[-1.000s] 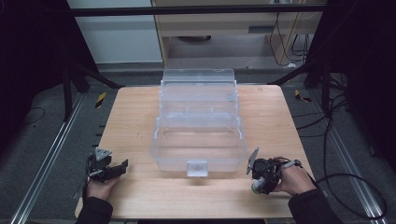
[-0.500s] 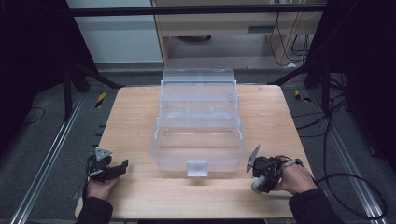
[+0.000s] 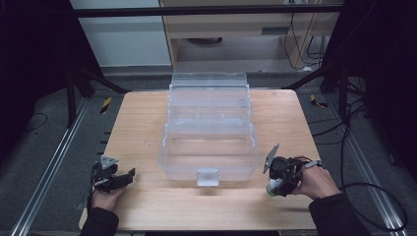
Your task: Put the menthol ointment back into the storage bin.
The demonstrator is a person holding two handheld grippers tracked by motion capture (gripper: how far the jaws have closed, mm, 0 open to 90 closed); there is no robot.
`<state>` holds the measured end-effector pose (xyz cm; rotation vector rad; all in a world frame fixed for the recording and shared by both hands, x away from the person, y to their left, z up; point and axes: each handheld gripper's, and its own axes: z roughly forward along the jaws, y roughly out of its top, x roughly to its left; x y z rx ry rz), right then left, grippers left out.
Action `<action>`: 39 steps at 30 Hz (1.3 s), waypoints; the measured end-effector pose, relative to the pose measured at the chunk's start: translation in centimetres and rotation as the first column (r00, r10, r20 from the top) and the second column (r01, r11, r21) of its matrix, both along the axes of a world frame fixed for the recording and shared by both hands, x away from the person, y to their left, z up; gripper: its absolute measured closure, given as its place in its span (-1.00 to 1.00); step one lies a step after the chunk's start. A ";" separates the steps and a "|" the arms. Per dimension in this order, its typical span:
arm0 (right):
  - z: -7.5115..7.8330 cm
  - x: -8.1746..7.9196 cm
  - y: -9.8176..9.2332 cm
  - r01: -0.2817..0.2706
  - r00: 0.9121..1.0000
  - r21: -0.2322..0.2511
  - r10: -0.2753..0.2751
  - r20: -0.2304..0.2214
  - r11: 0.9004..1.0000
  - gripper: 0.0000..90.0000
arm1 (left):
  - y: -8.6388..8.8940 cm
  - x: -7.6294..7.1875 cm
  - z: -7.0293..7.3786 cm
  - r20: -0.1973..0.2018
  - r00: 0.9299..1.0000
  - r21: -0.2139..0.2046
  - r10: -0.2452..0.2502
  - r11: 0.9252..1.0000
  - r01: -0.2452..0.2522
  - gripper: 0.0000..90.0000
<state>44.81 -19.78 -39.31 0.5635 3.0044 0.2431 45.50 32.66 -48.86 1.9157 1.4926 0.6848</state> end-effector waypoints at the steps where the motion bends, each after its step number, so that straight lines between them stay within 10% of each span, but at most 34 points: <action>1: 0.2 0.1 0.0 -0.001 1.000 0.001 0.001 0.000 1.000 0.12 | 0.0 0.0 0.0 -0.001 1.000 0.000 -0.001 1.000 0.001 -0.36; 39: 7.4 2.3 0.5 0.015 1.000 0.066 -0.016 0.016 0.998 0.13 | -0.1 0.0 0.0 -0.004 1.000 0.006 -0.012 1.000 0.012 -0.21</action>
